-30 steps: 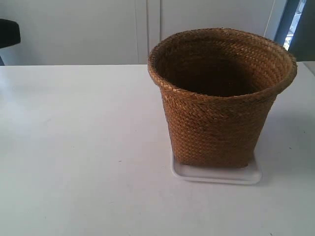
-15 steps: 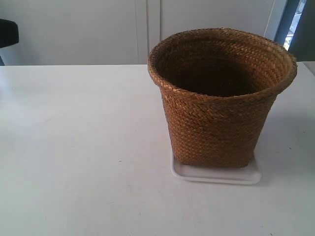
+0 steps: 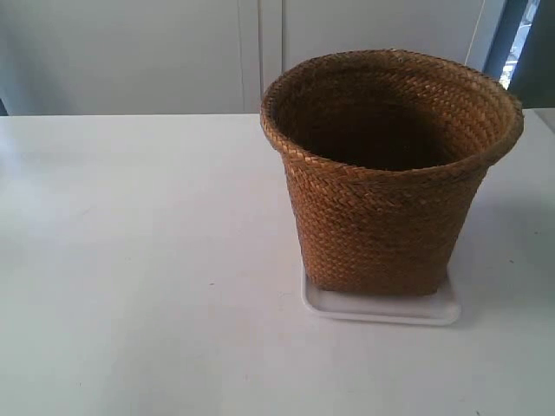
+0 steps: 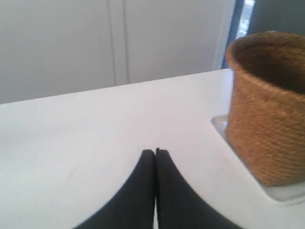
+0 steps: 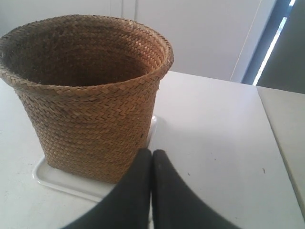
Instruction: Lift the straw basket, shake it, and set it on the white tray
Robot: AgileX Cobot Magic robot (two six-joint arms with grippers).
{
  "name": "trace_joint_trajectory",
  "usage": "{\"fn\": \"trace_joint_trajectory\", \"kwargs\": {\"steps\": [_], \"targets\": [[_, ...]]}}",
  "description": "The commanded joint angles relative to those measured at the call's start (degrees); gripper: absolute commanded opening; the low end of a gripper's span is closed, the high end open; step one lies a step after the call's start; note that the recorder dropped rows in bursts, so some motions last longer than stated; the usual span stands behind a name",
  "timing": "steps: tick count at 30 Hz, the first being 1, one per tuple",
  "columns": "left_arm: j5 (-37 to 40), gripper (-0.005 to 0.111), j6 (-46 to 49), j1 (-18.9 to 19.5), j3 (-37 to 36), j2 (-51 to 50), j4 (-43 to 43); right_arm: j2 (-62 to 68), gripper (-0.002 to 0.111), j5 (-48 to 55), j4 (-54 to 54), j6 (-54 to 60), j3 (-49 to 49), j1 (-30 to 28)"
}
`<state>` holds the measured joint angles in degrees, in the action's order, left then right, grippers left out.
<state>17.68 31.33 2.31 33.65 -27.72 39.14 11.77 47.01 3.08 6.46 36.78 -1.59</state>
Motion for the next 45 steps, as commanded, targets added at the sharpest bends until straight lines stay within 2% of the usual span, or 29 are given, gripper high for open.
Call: {"fn": "trace_joint_trajectory", "kwargs": {"steps": [1, 3, 5, 8, 15, 45], "targets": [[-7.2, 0.0, 4.9, 5.3, -11.5, 7.7, 1.5, -0.3, 0.0, -0.2, 0.2, 0.2, -0.3, -0.2], [-9.6, 0.0, 4.5, 7.7, -16.5, 13.6, 1.5, -0.3, 0.0, -0.2, 0.2, 0.2, -0.3, -0.2], [-8.7, 0.0, 4.5, 8.9, -20.6, 20.2, 3.1, -0.3, 0.0, -0.2, 0.2, 0.2, -0.3, -0.2], [-2.7, 0.0, 4.5, 9.0, -25.1, 27.7, 4.0, -0.3, 0.0, -0.2, 0.2, 0.2, -0.3, -0.2], [3.6, 0.0, 4.6, 8.9, -26.2, 27.7, 3.6, -0.5, 0.0, 0.1, 0.0, 0.2, -0.2, -0.2], [3.8, 0.0, 4.6, 8.9, -26.2, 27.7, 3.6, -0.5, 0.0, 0.1, 0.0, 0.2, -0.2, -0.2]]}}
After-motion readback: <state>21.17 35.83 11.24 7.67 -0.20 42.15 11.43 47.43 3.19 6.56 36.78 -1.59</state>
